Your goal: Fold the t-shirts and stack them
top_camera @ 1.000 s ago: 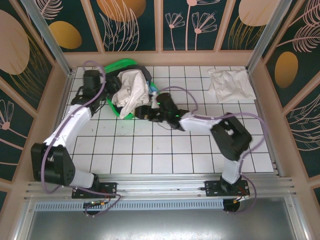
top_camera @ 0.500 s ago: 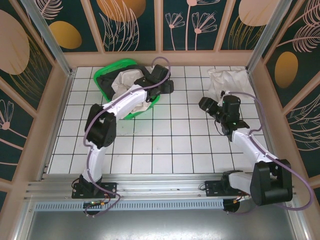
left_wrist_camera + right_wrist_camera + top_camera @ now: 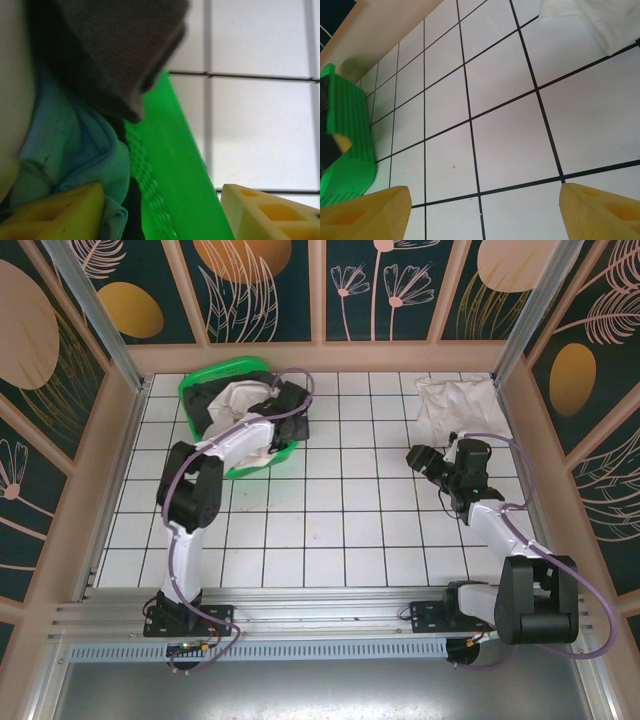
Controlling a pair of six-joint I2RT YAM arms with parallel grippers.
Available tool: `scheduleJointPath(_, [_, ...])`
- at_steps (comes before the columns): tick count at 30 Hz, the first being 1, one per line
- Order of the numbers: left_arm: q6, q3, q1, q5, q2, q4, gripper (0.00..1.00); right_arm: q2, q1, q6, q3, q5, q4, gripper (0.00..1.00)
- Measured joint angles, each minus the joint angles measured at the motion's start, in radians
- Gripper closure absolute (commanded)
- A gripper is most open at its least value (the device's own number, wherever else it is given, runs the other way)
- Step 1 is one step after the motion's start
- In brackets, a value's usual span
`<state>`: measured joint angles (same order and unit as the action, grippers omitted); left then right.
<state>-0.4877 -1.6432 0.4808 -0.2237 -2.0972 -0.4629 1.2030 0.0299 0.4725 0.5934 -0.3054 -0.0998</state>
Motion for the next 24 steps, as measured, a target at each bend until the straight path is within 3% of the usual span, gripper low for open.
scheduleJointPath(4, [0.101,0.136,-0.095,0.010,0.094,0.023,0.57,0.016,-0.004,0.000,0.000,0.000,0.000,0.22])
scheduleJointPath(6, [0.142,0.183,-0.149,0.006,0.124,0.025,0.53,0.018,-0.004,0.000,0.000,-0.001,0.000,0.22])
scheduleJointPath(8, [0.180,0.217,-0.207,0.002,0.145,0.026,0.43,0.018,-0.004,0.000,0.000,0.000,0.000,0.22])
scheduleJointPath(12, [0.231,0.240,-0.264,0.008,0.160,0.025,0.37,0.018,-0.005,0.000,0.000,0.002,0.000,0.22])
scheduleJointPath(14, [0.240,0.241,-0.261,0.025,0.160,0.028,0.44,0.018,-0.006,0.000,0.000,0.002,0.000,0.23])
scheduleJointPath(18, [0.254,0.223,-0.249,0.005,0.143,0.018,0.72,0.018,-0.011,0.000,0.000,0.005,0.000,0.23])
scheduleJointPath(24, [0.324,0.236,-0.259,-0.005,0.146,0.041,0.85,0.017,-0.016,-0.002,0.000,0.019,0.000,0.23])
